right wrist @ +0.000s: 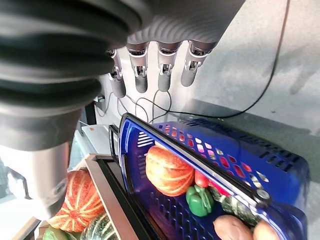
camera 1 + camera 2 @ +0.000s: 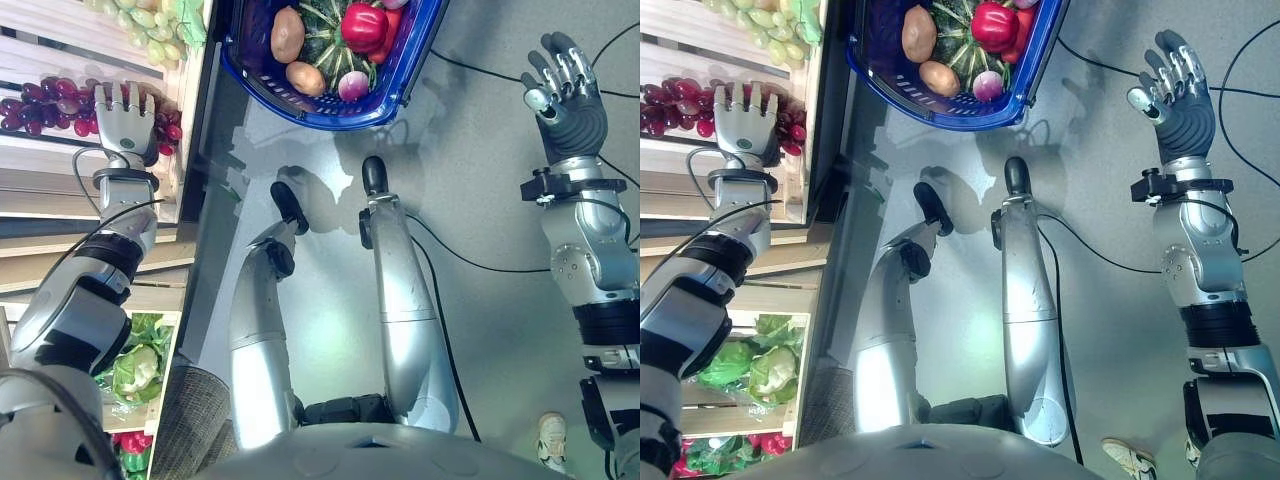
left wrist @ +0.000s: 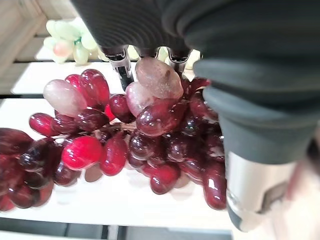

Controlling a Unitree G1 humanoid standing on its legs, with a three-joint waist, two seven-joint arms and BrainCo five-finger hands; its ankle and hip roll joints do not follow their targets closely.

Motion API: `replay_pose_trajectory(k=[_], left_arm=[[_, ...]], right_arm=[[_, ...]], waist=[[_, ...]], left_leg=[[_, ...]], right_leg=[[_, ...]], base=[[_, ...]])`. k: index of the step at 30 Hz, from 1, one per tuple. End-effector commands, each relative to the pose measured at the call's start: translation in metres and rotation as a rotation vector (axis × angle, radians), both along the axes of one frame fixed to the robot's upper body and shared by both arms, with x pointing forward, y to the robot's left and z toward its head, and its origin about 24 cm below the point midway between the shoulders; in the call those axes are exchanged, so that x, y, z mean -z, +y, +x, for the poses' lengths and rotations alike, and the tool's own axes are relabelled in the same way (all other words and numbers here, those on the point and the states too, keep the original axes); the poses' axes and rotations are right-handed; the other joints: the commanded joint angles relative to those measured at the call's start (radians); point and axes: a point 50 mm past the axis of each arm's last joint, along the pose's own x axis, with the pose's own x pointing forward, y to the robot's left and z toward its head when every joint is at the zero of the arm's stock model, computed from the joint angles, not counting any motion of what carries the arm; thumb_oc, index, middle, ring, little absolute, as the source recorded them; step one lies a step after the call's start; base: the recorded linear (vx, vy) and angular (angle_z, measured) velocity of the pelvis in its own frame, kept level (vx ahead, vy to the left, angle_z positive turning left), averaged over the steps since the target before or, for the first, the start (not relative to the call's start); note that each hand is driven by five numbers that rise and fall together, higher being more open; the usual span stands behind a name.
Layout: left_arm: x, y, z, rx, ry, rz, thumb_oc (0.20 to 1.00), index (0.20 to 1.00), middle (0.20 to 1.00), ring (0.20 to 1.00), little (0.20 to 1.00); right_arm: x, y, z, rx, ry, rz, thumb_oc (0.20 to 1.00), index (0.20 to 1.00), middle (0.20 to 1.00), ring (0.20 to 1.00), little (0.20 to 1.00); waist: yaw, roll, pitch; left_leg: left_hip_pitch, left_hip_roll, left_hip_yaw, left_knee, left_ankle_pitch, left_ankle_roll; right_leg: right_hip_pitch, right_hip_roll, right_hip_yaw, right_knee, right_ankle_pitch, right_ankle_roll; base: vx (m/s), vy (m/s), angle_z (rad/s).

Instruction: Pick up fruits and vegetables into the basket

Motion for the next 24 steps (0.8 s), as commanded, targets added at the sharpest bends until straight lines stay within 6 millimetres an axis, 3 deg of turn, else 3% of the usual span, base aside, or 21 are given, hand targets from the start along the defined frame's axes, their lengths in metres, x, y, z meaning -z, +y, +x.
replay_pose_trajectory(k=[1, 15, 16, 17, 18, 19, 24], left_arm=[[0.011, 0.037, -0.020, -0.191, 0.008, 0.065, 1.000, 1.000, 1.000, 1.000, 1.000], [0.020, 0.046, -0.023, -0.240, 0.019, -0.021, 1.000, 1.000, 1.000, 1.000, 1.000], [0.020, 0.046, -0.023, -0.231, 0.012, -0.029, 0.595, 0.595, 0.595, 0.595, 0.595], [0.020, 0.046, -0.023, -0.224, 0.005, -0.032, 0.442, 0.442, 0.442, 0.442, 0.442], [0.020, 0.045, -0.022, -0.223, 0.003, -0.034, 0.442, 0.442, 0.442, 0.442, 0.442], [0.020, 0.045, -0.022, -0.221, 0.006, -0.054, 0.200, 0.200, 0.200, 0.200, 0.200], [0.023, 0.044, -0.020, -0.199, -0.015, -0.127, 0.200, 0.200, 0.200, 0.200, 0.200]], right_arm=[[-0.013, 0.002, -0.011, -0.013, -0.100, -0.006, 1.000, 1.000, 1.000, 1.000, 1.000], [-0.023, 0.006, -0.010, -0.035, -0.146, -0.018, 1.000, 1.000, 1.000, 1.000, 1.000], [-0.024, 0.005, -0.010, -0.036, -0.148, -0.021, 1.000, 1.000, 1.000, 1.000, 1.000], [-0.025, 0.006, -0.009, -0.040, -0.151, -0.023, 1.000, 1.000, 1.000, 1.000, 1.000], [-0.025, 0.006, -0.009, -0.041, -0.152, -0.025, 1.000, 1.000, 1.000, 1.000, 1.000], [-0.026, 0.007, -0.009, -0.046, -0.156, -0.029, 1.000, 1.000, 1.000, 1.000, 1.000], [-0.029, 0.009, -0.008, -0.054, -0.163, -0.047, 1.000, 1.000, 1.000, 1.000, 1.000]], waist=[[-0.036, -0.018, -0.031], [-0.040, -0.024, -0.031], [-0.040, -0.024, -0.031], [-0.041, -0.024, -0.031], [-0.041, -0.024, -0.031], [-0.042, -0.024, -0.031], [-0.042, -0.021, -0.031]], left_leg=[[-0.024, -0.023, 0.009, 0.098, -0.113, -0.007], [-0.063, -0.020, 0.011, 0.118, -0.113, -0.014], [-0.062, -0.020, 0.011, 0.117, -0.114, -0.014], [-0.062, -0.019, 0.012, 0.115, -0.113, -0.015], [-0.062, -0.019, 0.012, 0.115, -0.113, -0.015], [-0.060, -0.019, 0.013, 0.111, -0.112, -0.016], [-0.049, -0.018, 0.017, 0.101, -0.108, -0.021]], right_leg=[[-0.001, 0.055, -0.033, -0.014, 0.026, 0.052], [-0.040, 0.064, -0.027, 0.001, 0.027, 0.051], [-0.040, 0.064, -0.027, 0.000, 0.026, 0.051], [-0.039, 0.064, -0.026, -0.002, 0.027, 0.051], [-0.039, 0.065, -0.026, -0.003, 0.027, 0.051], [-0.038, 0.065, -0.025, -0.006, 0.028, 0.051], [-0.030, 0.065, -0.022, -0.014, 0.030, 0.052]], base=[[0.00, 0.000, 0.00], [0.00, 0.010, -0.03], [-0.01, 0.020, -0.05], [0.00, 0.000, 0.00], [-0.01, 0.033, -0.01], [-0.01, 0.033, 0.00], [-0.01, 0.032, -0.01]])
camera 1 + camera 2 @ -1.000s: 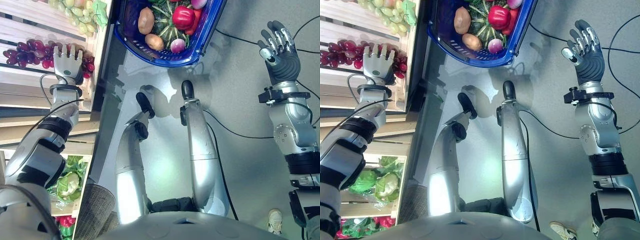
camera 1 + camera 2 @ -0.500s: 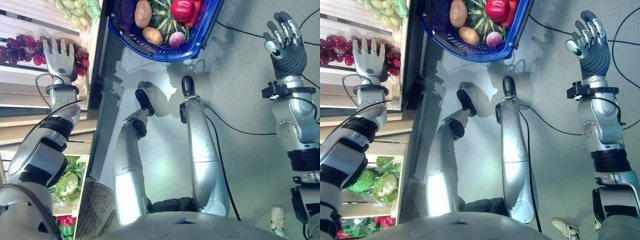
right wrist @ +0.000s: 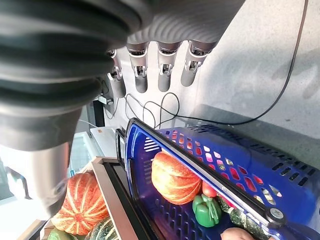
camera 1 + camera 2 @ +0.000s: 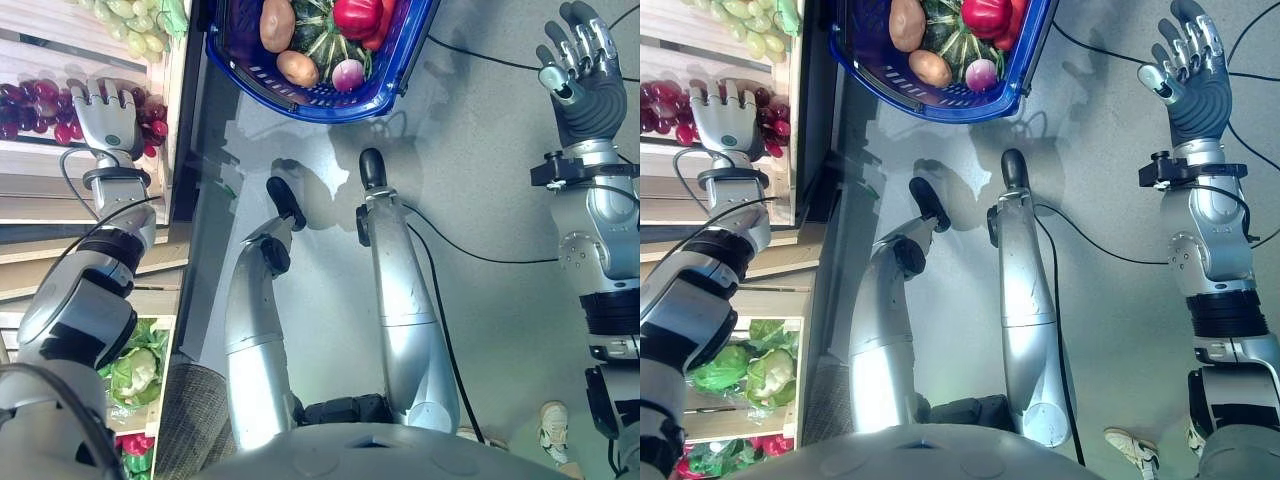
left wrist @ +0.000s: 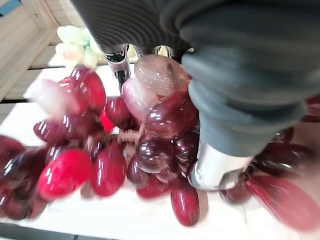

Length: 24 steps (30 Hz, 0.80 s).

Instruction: Pick up fruits and vegetables into the basket

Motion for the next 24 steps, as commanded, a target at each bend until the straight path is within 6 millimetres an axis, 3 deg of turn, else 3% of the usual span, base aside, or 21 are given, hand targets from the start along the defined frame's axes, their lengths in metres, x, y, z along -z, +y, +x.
replay_pose_trajectory(k=[1, 10, 17, 24], left_arm=[[0.029, 0.034, -0.020, -0.127, 0.072, -0.111, 0.200, 0.200, 0.200, 0.200, 0.200], [0.025, 0.039, -0.023, -0.088, -0.051, -0.221, 0.200, 0.200, 0.200, 0.200, 0.200], [0.017, 0.038, -0.025, 0.017, -0.168, -0.319, 0.200, 0.200, 0.200, 0.200, 0.200], [0.013, 0.038, -0.028, 0.123, -0.313, -0.614, 0.200, 0.200, 0.200, 0.200, 0.200]], right_arm=[[-0.014, 0.008, -0.008, -0.048, -0.100, -0.030, 1.000, 1.000, 1.000, 1.000, 1.000], [-0.014, 0.013, -0.014, -0.082, -0.119, -0.073, 1.000, 1.000, 1.000, 1.000, 1.000], [0.000, 0.018, -0.014, -0.079, -0.047, -0.230, 1.000, 1.000, 1.000, 1.000, 1.000], [0.018, 0.020, -0.014, -0.050, 0.042, -0.359, 1.000, 1.000, 1.000, 1.000, 1.000]], waist=[[-0.035, -0.021, -0.031], [-0.032, -0.020, -0.031], [-0.018, -0.026, -0.031], [0.009, -0.036, -0.031]], left_leg=[[0.004, -0.028, 0.022, 0.058, -0.082, -0.017], [0.043, -0.031, 0.027, 0.027, -0.073, -0.022], [0.091, -0.028, 0.027, 0.005, -0.068, -0.023], [0.149, -0.033, 0.015, -0.022, -0.063, -0.017]], right_leg=[[0.015, 0.050, -0.029, -0.028, 0.031, 0.050], [0.054, 0.046, -0.031, -0.061, 0.036, 0.052], [0.109, 0.034, -0.043, -0.089, 0.042, 0.055], [0.187, 0.031, -0.065, -0.128, 0.048, 0.061]], base=[[0.00, 0.000, 0.00], [0.00, 0.000, 0.00], [-0.01, -0.009, 0.01], [-0.02, -0.053, 0.04]])
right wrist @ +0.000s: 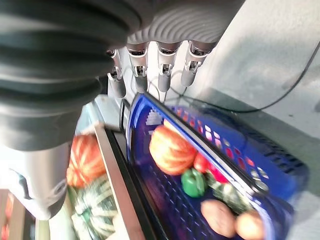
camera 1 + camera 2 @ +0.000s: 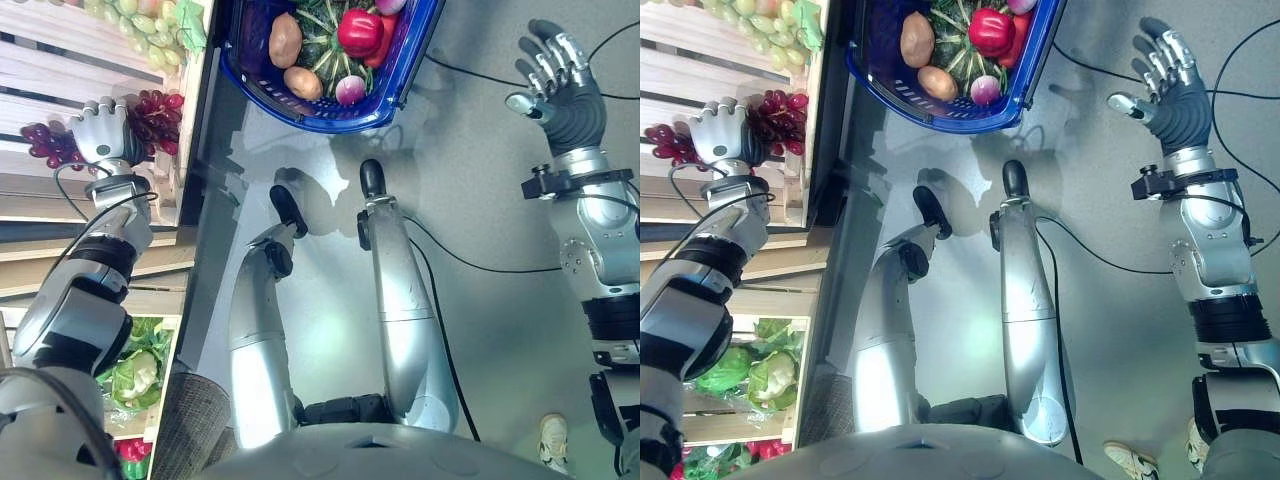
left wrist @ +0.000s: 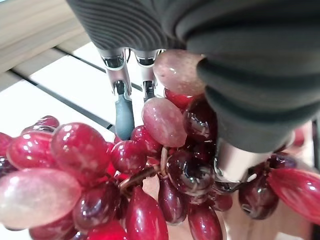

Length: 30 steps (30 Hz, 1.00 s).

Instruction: Pick up fruits and vegetables into the basket

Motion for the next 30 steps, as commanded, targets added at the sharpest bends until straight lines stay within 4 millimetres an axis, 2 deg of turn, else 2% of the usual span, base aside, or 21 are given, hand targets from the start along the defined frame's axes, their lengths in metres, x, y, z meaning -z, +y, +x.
replay_pose_trajectory(k=[1, 11, 18, 20, 21, 22, 23, 24, 29, 30], left_arm=[[-0.005, 0.033, -0.018, -0.064, -0.083, -0.116, 0.200, 0.200, 0.200, 0.200, 0.200], [-0.001, 0.030, -0.031, 0.136, -0.266, -0.540, 0.200, 0.200, 0.200, 0.200, 0.200], [-0.017, 0.012, -0.041, 0.391, -0.395, -0.728, 0.200, 0.200, 0.200, 0.200, 0.200], [-0.024, 0.003, -0.043, 0.454, -0.409, -0.740, 0.200, 0.200, 0.200, 0.200, 0.200], [-0.028, 0.001, -0.043, 0.473, -0.411, -0.735, 0.200, 0.200, 0.200, 0.200, 0.200], [-0.029, -0.003, -0.042, 0.482, -0.379, -0.715, 0.200, 0.200, 0.200, 0.200, 0.200], [-0.030, -0.004, -0.042, 0.485, -0.375, -0.703, 0.200, 0.200, 0.200, 0.200, 0.200], [-0.035, -0.006, -0.041, 0.484, -0.378, -0.676, 0.200, 0.200, 0.200, 0.200, 0.200], [-0.041, -0.004, -0.040, 0.423, -0.372, -0.590, 0.213, 0.213, 0.213, 0.213, 0.213], [-0.045, 0.000, -0.040, 0.361, -0.369, -0.482, 0.733, 0.733, 0.733, 0.733, 0.733]], right_arm=[[-0.002, 0.012, -0.012, -0.035, -0.032, -0.109, 1.000, 1.000, 1.000, 1.000, 1.000], [0.030, 0.009, -0.016, 0.039, 0.122, -0.248, 1.000, 1.000, 1.000, 1.000, 1.000], [0.042, 0.004, -0.020, 0.121, 0.186, -0.406, 1.000, 1.000, 1.000, 1.000, 1.000], [0.043, 0.008, -0.018, 0.120, 0.193, -0.452, 1.000, 1.000, 1.000, 1.000, 1.000], [0.040, 0.010, -0.016, 0.114, 0.185, -0.473, 1.000, 1.000, 1.000, 1.000, 1.000], [0.039, 0.015, -0.014, 0.094, 0.189, -0.488, 1.000, 1.000, 1.000, 1.000, 1.000], [0.038, 0.016, -0.013, 0.090, 0.191, -0.487, 1.000, 1.000, 1.000, 1.000, 1.000], [0.033, 0.019, -0.009, 0.089, 0.179, -0.486, 1.000, 1.000, 1.000, 1.000, 1.000], [0.027, 0.023, -0.006, 0.080, 0.172, -0.467, 1.000, 1.000, 1.000, 1.000, 1.000], [0.026, 0.022, -0.005, 0.089, 0.170, -0.461, 1.000, 1.000, 1.000, 1.000, 1.000]], waist=[[0.000, -0.032, -0.035], [0.041, -0.059, -0.035], [0.067, -0.072, -0.035], [0.076, -0.074, -0.035], [0.080, -0.074, -0.035], [0.085, -0.073, -0.035], [0.087, -0.073, -0.035], [0.090, -0.074, -0.035], [0.096, -0.080, -0.035], [0.095, -0.084, -0.035]], left_leg=[[0.058, -0.034, 0.040, 0.010, -0.070, -0.018], [0.192, -0.055, 0.011, -0.064, -0.064, 0.001], [0.262, -0.068, -0.007, -0.089, -0.075, 0.016], [0.281, -0.073, -0.012, -0.098, -0.077, 0.020], [0.271, -0.073, -0.005, -0.112, -0.047, 0.027], [0.300, -0.076, -0.014, -0.108, -0.076, 0.025], [0.304, -0.076, -0.015, -0.110, -0.076, 0.025], [0.287, -0.075, -0.007, -0.118, -0.048, 0.032], [0.287, -0.076, -0.009, -0.110, -0.053, 0.039], [0.284, -0.074, -0.008, -0.106, -0.056, 0.042]], right_leg=[[0.073, 0.035, -0.026, -0.086, 0.048, 0.062], [0.236, 0.041, -0.067, -0.163, 0.050, 0.073], [0.321, 0.038, -0.088, -0.203, 0.049, 0.075], [0.346, 0.039, -0.091, -0.217, 0.047, 0.074], [0.339, 0.038, -0.096, -0.234, 0.077, 0.067], [0.370, 0.039, -0.095, -0.230, 0.048, 0.072], [0.376, 0.039, -0.096, -0.232, 0.047, 0.071], [0.363, 0.037, -0.103, -0.244, 0.074, 0.063], [0.368, 0.041, -0.106, -0.242, 0.071, 0.059], [0.364, 0.043, -0.108, -0.241, 0.072, 0.059]], base=[[-0.02, -0.079, 0.08], [-0.02, -0.088, 0.07], [-0.01, -0.068, 0.07], [-0.03, -0.053, 0.08], [0.00, -0.041, 0.04], [0.00, -0.040, 0.04], [0.00, -0.050, 0.04], [-0.07, -0.036, 0.04], [-0.01, -0.051, 0.03], [0.01, -0.035, 0.02]])
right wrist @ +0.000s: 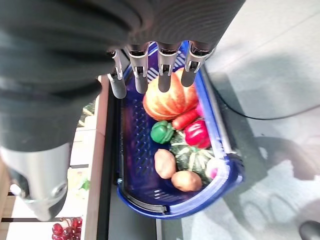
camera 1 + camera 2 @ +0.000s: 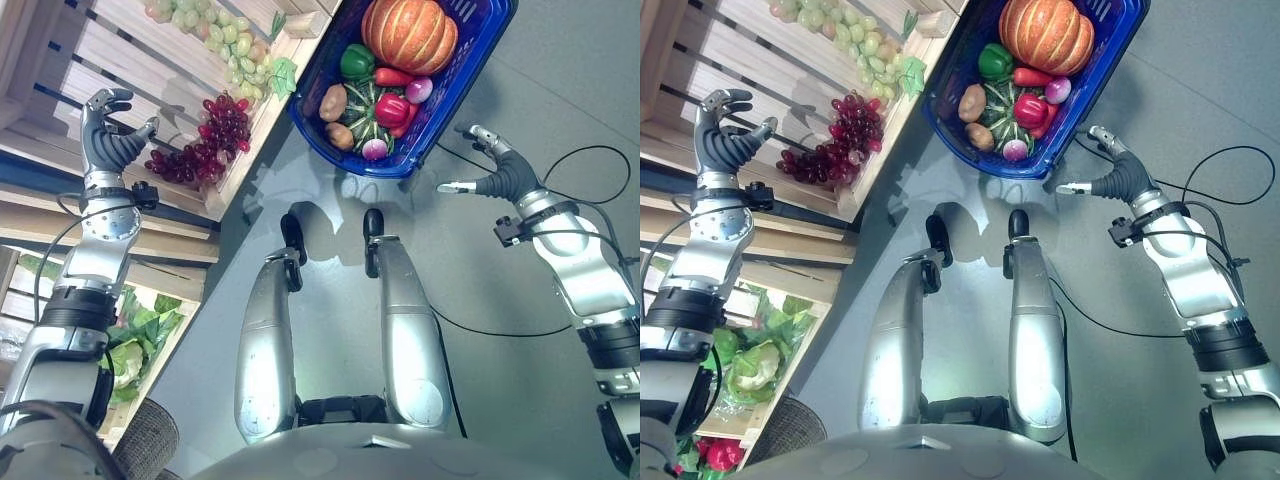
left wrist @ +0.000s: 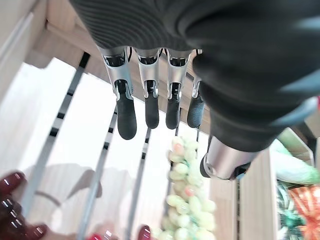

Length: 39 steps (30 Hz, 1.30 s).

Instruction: Pick up fruits and vegetables into the basket

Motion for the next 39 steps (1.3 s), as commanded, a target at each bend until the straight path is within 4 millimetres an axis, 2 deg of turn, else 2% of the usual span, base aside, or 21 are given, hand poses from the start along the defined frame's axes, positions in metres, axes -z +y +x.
replay_pose_trajectory(k=[1, 2, 3, 6, 8, 9, 11, 12, 13, 14, 20, 25, 28, 34, 39], left_arm=[[-0.024, 0.013, -0.006, -0.140, -0.054, 0.211, 0.821, 0.821, 0.821, 0.821, 0.821], [-0.024, 0.013, -0.006, -0.140, -0.054, 0.211, 0.821, 0.821, 0.821, 0.821, 0.821], [-0.029, 0.015, -0.005, -0.191, -0.039, 0.305, 1.000, 1.000, 1.000, 1.000, 1.000], [-0.032, 0.020, -0.001, -0.260, 0.044, 0.419, 1.000, 1.000, 1.000, 1.000, 1.000], [-0.027, 0.023, 0.003, -0.304, 0.109, 0.473, 1.000, 1.000, 1.000, 1.000, 1.000], [-0.024, 0.023, 0.003, -0.310, 0.125, 0.488, 1.000, 1.000, 1.000, 1.000, 1.000], [-0.023, 0.028, 0.006, -0.361, 0.197, 0.592, 1.000, 1.000, 1.000, 1.000, 1.000], [-0.025, 0.028, 0.007, -0.365, 0.194, 0.597, 1.000, 1.000, 1.000, 1.000, 1.000], [-0.024, 0.030, 0.008, -0.373, 0.212, 0.617, 1.000, 1.000, 1.000, 1.000, 1.000], [-0.019, 0.032, 0.009, -0.383, 0.258, 0.650, 1.000, 1.000, 1.000, 1.000, 1.000], [-0.009, 0.032, 0.019, -0.361, 0.322, 0.608, 1.000, 1.000, 1.000, 1.000, 1.000], [0.005, 0.031, 0.024, -0.314, 0.388, 0.473, 1.000, 1.000, 1.000, 1.000, 1.000], [0.028, 0.029, 0.028, -0.258, 0.461, 0.224, 1.000, 1.000, 1.000, 1.000, 1.000], [0.058, 0.027, 0.028, -0.185, 0.512, -0.192, 1.000, 1.000, 1.000, 1.000, 1.000], [0.069, 0.026, 0.027, -0.165, 0.513, -0.339, 1.000, 1.000, 1.000, 1.000, 1.000]], right_arm=[[-0.013, 0.011, -0.004, -0.047, -0.066, 0.021, 1.000, 1.000, 1.000, 1.000, 1.000], [-0.013, 0.011, -0.004, -0.047, -0.066, 0.021, 1.000, 1.000, 1.000, 1.000, 1.000], [-0.015, 0.009, -0.004, -0.045, -0.063, 0.028, 1.000, 1.000, 1.000, 1.000, 1.000], [-0.015, 0.006, -0.005, -0.043, -0.066, 0.033, 1.000, 1.000, 1.000, 1.000, 1.000], [-0.014, 0.004, -0.007, -0.039, -0.067, 0.030, 1.000, 1.000, 1.000, 1.000, 1.000], [-0.012, 0.003, -0.007, -0.036, -0.059, 0.030, 1.000, 1.000, 1.000, 1.000, 1.000], [-0.012, -0.001, -0.008, -0.035, -0.059, 0.036, 1.000, 1.000, 1.000, 1.000, 1.000], [-0.014, -0.002, -0.008, -0.035, -0.068, 0.035, 1.000, 1.000, 1.000, 1.000, 1.000], [-0.015, -0.003, -0.009, -0.034, -0.070, 0.035, 1.000, 1.000, 1.000, 1.000, 1.000], [-0.012, -0.006, -0.010, -0.030, -0.065, 0.037, 1.000, 1.000, 1.000, 1.000, 1.000], [-0.016, -0.009, -0.010, -0.028, -0.090, 0.056, 1.000, 1.000, 1.000, 1.000, 1.000], [-0.018, -0.009, -0.009, -0.024, -0.103, 0.071, 1.000, 1.000, 1.000, 1.000, 1.000], [-0.019, -0.008, -0.008, -0.008, -0.110, 0.074, 1.000, 1.000, 1.000, 1.000, 1.000], [-0.022, -0.005, -0.003, 0.007, -0.101, 0.075, 1.000, 1.000, 1.000, 1.000, 1.000], [-0.023, -0.004, 0.000, 0.014, -0.098, 0.083, 1.000, 1.000, 1.000, 1.000, 1.000]], waist=[[0.000, -0.040, -0.046], [0.000, -0.040, -0.046], [-0.005, -0.043, -0.046], [-0.015, -0.047, -0.046], [-0.028, -0.051, -0.046], [-0.028, -0.050, -0.046], [-0.042, -0.052, -0.046], [-0.042, -0.053, -0.046], [-0.049, -0.053, -0.046], [-0.054, -0.051, -0.046], [-0.075, -0.047, -0.046], [-0.087, -0.038, -0.046], [-0.094, -0.035, -0.046], [-0.104, -0.035, -0.046], [-0.108, -0.037, -0.046]], left_leg=[[0.025, -0.061, 0.084, -0.003, -0.073, 0.043], [0.025, -0.061, 0.084, -0.003, -0.073, 0.043], [0.019, -0.057, 0.087, 0.002, -0.076, 0.045], [0.008, -0.052, 0.095, 0.008, -0.080, 0.048], [0.002, -0.049, 0.102, 0.011, -0.083, 0.050], [0.020, -0.050, 0.095, 0.021, -0.113, 0.044], [0.012, -0.043, 0.102, 0.025, -0.115, 0.045], [-0.007, -0.041, 0.113, 0.016, -0.087, 0.051], [-0.013, -0.038, 0.116, 0.019, -0.088, 0.050], [0.002, -0.038, 0.109, 0.032, -0.120, 0.044], [-0.034, -0.028, 0.122, 0.047, -0.124, 0.043], [-0.061, -0.023, 0.129, 0.056, -0.127, 0.040], [-0.091, -0.021, 0.133, 0.067, -0.128, 0.038], [-0.122, -0.015, 0.137, 0.078, -0.128, 0.036], [-0.140, -0.008, 0.136, 0.092, -0.130, 0.035]], right_leg=[[0.021, 0.049, 0.001, -0.089, 0.069, 0.049], [0.021, 0.049, 0.001, -0.089, 0.069, 0.049], [0.015, 0.051, 0.003, -0.085, 0.069, 0.048], [-0.003, 0.058, 0.009, -0.078, 0.069, 0.047], [-0.015, 0.062, 0.015, -0.077, 0.070, 0.048], [0.002, 0.065, 0.020, -0.064, 0.042, 0.054], [-0.014, 0.067, 0.024, -0.057, 0.042, 0.056], [-0.033, 0.065, 0.020, -0.068, 0.068, 0.049], [-0.042, 0.065, 0.022, -0.065, 0.069, 0.049], [-0.031, 0.067, 0.028, -0.050, 0.039, 0.056], [-0.081, 0.067, 0.038, -0.030, 0.035, 0.057], [-0.118, 0.062, 0.044, -0.015, 0.032, 0.057], [-0.152, 0.059, 0.049, -0.003, 0.030, 0.058], [-0.188, 0.057, 0.053, 0.010, 0.027, 0.057], [-0.208, 0.055, 0.054, 0.030, 0.022, 0.054]], base=[[0.01, -0.032, 0.00], [0.00, 0.000, 0.00], [0.00, 0.000, 0.00], [0.00, 0.000, 0.00], [0.05, -0.003, -0.06], [0.10, 0.003, -0.15], [0.03, -0.002, -0.14], [-0.05, -0.008, -0.10], [0.03, 0.005, -0.10], [0.11, 0.010, -0.10], [0.04, 0.006, -0.12], [0.01, 0.011, -0.08], [0.00, 0.001, -0.01], [0.00, 0.000, 0.00], [0.00, 0.000, 0.00]])
